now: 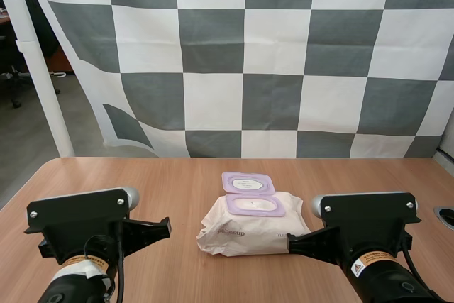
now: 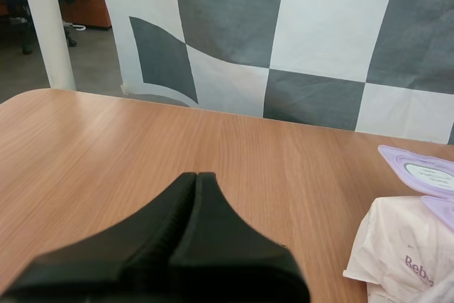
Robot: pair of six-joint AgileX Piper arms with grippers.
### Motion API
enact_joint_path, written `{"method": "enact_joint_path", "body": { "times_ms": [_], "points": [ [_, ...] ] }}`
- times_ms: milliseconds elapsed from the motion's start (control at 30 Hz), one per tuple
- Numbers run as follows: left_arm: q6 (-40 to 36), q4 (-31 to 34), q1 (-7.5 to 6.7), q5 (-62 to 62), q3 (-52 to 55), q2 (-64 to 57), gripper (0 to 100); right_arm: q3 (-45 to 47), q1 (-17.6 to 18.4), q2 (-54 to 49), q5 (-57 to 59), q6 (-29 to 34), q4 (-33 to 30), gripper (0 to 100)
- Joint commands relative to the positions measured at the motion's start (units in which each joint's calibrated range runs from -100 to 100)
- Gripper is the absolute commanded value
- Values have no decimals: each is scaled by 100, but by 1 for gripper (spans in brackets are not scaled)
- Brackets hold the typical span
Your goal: Open the wet wipes lid
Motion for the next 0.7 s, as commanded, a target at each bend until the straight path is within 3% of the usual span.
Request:
{"method": "enact_joint_path", "body": {
  "times_ms": [0,667],
  "points": [
    [4,21,-5,11,0,0,0,0,0,0,-6,-3,-3,0],
    [4,24,-5,-60,0,0,0,0,0,0,-43,-3,-3,0]
  ]
}}
